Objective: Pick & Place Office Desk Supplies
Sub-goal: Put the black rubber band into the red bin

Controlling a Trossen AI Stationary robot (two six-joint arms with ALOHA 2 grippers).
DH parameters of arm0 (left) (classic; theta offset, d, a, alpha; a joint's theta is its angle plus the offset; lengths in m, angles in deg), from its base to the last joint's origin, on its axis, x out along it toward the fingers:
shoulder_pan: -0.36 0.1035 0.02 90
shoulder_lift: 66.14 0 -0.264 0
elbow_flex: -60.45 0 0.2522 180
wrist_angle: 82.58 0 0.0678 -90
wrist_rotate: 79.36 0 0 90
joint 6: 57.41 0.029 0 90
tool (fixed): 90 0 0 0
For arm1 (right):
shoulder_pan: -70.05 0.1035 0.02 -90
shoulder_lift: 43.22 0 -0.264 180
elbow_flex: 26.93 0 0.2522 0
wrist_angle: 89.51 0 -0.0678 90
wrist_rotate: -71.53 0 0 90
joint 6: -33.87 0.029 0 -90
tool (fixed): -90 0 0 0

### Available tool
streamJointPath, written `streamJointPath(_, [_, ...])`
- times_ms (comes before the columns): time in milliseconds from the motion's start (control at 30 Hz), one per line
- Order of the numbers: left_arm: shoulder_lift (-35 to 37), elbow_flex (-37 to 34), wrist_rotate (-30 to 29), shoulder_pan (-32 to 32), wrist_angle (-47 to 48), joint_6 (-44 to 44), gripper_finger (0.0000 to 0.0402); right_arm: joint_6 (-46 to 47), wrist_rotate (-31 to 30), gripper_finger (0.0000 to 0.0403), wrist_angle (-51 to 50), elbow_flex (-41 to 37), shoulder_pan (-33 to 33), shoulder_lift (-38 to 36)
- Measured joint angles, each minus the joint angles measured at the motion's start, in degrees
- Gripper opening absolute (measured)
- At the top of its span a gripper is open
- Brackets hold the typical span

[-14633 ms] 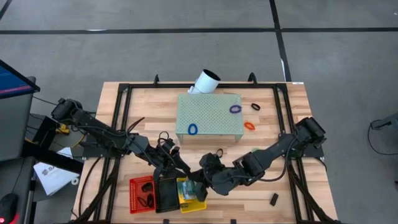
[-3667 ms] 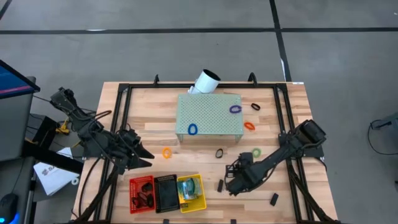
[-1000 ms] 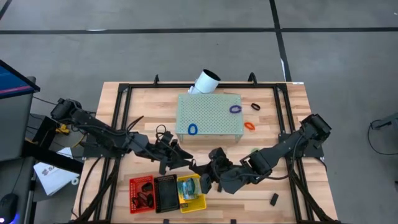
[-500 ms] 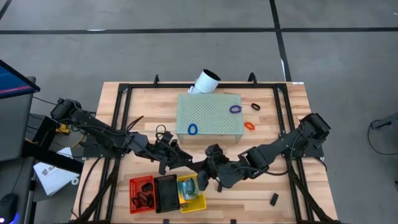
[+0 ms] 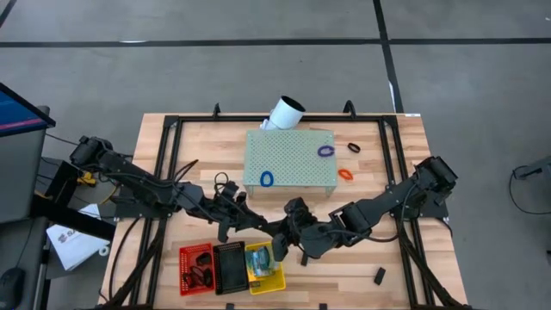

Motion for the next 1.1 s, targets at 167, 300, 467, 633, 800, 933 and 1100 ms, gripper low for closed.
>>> streamJointPath(167, [0.7, -0.1, -0.3, -0.2, -1.9, 0.2, 0.0004, 0.9, -1.1, 0.0069, 0.2, 0.1, 0.0, 0.0])
streamJointPath(300, [2.3, -0.1, -0.7, -0.3, -1.3, 0.9, 0.0002, 0.9, -1.1, 0.0115, 0.1, 0.1, -0.1, 0.0])
streamJointPath(467, [4.9, -0.1, -2.7, -0.3, 3.2, 3.3, 0.0002, 1.2, 0.6, 0.0174, -0.2, 0.1, -0.1, 0.0])
streamJointPath(633, [9.7, 0.0, -2.9, -0.6, 16.7, 2.5, 0.0002, 3.9, 1.0, 0.0211, -2.8, 0.1, 0.8, 0.0])
streamJointPath(800, [15.0, 0.0, 2.2, -4.6, 34.4, -4.1, 0.0002, 10.8, 0.7, 0.0219, -10.6, 0.1, 2.6, 0.0])
streamJointPath(933, [16.6, 0.0, 4.2, -11.7, 48.2, -11.8, 0.0002, 16.5, 0.4, 0.0216, -16.6, 0.1, 4.1, 0.0])
streamJointPath(1100, [14.7, 0.0, 2.5, -22.2, 61.0, -21.9, 0.0002, 21.5, -1.2, 0.0215, -20.4, 0.1, 5.5, 0.0])
